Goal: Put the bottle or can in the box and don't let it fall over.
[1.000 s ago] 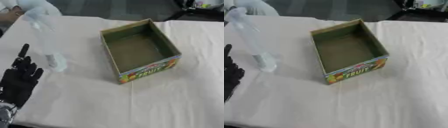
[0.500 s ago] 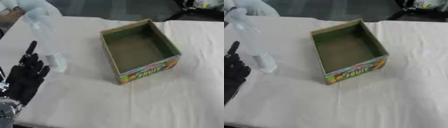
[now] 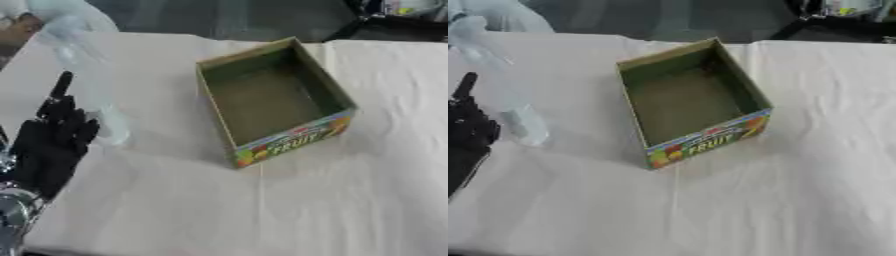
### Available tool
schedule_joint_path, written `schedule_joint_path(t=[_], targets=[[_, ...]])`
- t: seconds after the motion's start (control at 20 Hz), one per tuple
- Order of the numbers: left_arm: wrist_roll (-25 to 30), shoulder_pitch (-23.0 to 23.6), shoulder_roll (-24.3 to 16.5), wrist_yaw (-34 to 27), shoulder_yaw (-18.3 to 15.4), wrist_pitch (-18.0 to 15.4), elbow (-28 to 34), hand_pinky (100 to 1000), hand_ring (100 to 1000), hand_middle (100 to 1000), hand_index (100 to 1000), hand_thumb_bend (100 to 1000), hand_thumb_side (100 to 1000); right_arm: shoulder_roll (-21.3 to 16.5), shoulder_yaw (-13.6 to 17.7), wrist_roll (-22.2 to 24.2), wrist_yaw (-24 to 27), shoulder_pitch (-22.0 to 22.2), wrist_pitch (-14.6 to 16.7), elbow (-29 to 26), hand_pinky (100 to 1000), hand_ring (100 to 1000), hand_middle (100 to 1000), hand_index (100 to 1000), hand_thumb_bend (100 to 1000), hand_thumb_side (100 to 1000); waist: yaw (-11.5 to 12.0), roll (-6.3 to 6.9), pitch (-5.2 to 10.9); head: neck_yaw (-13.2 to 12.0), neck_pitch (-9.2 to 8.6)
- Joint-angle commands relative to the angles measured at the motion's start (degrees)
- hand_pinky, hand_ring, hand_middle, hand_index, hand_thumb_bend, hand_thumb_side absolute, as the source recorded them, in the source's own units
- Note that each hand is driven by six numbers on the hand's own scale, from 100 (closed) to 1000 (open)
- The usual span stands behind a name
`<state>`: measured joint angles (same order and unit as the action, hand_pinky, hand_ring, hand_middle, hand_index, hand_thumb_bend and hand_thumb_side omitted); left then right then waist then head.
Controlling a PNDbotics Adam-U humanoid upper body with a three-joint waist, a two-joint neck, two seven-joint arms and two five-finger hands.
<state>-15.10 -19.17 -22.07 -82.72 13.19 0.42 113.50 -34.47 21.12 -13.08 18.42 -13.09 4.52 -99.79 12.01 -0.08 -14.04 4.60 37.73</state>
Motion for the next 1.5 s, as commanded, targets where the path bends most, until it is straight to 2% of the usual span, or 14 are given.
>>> schedule_joint_path(t=[0.05, 1.5], targets=[[-1.0, -1.4, -0.18, -1.06, -0.39, 0.03, 1.09, 130, 126, 218, 1000, 393, 1000, -1.14, 0.36, 0.18, 0.22, -0.44, 0.19, -0.64, 815, 891, 1000, 974, 100, 771, -0.12, -0.1, 0.45, -0.05, 0.19], [-7.53, -6.95, 1.3, -5.96, -1.99, -0.84, 1.09, 100, 100, 192, 1000, 393, 1000, -0.76, 0.3, 0.86, 0.03, -0.56, 0.71, -0.18, 818, 893, 1000, 976, 100, 775, -0.81, -0.64, -0.97, -1.58, -1.46]])
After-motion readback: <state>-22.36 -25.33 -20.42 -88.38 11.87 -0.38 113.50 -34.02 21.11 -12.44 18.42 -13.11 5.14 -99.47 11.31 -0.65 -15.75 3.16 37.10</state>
